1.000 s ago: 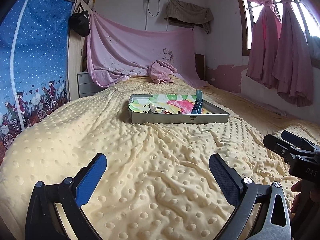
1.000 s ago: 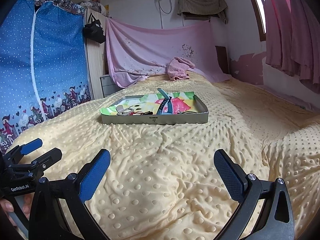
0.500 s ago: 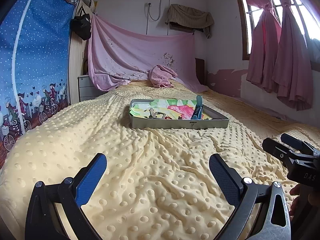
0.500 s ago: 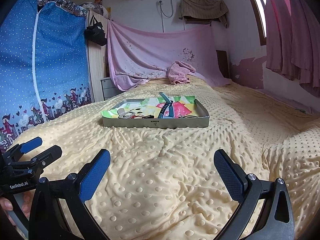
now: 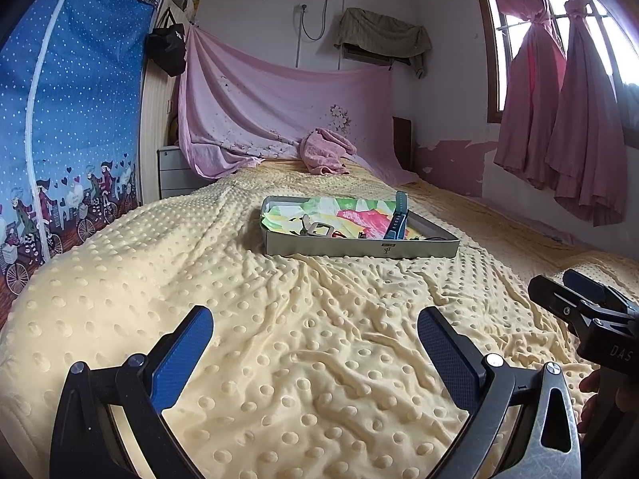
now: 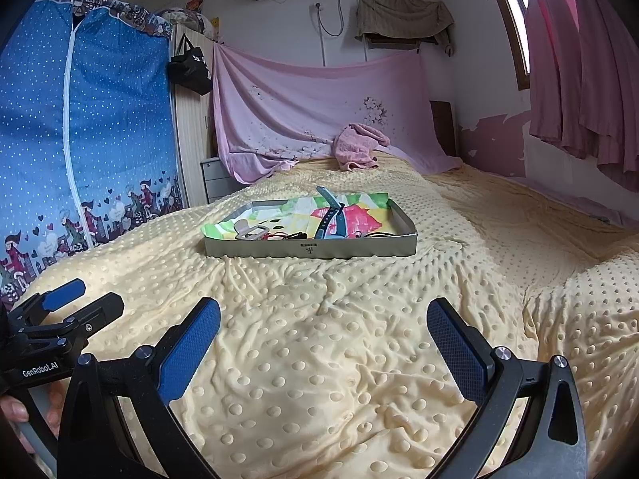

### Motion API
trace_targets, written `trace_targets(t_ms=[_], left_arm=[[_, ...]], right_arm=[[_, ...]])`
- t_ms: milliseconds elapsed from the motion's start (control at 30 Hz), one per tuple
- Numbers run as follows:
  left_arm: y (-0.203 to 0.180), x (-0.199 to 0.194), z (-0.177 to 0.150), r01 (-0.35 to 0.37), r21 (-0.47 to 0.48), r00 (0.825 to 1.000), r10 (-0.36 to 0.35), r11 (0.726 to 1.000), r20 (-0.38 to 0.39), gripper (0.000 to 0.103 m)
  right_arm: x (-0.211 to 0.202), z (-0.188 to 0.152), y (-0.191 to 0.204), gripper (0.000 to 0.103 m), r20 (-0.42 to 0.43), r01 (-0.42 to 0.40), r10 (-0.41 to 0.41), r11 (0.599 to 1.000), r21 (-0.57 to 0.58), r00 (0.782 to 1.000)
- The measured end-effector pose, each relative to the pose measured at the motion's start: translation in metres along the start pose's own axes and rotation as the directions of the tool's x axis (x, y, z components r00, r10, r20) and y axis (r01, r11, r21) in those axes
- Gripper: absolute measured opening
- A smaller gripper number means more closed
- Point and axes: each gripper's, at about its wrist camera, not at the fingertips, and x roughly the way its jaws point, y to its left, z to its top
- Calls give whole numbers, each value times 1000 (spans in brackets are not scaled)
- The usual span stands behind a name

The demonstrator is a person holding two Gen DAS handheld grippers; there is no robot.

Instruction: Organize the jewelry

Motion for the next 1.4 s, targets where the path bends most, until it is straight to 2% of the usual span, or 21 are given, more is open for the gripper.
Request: trace_targets(t_ms=[1400], left_arm=[[-1, 0, 0, 4, 2, 1000, -4, 1000, 0, 103]], right_arm=[[0, 3, 6, 102, 1, -7, 7, 1000, 1, 1000]])
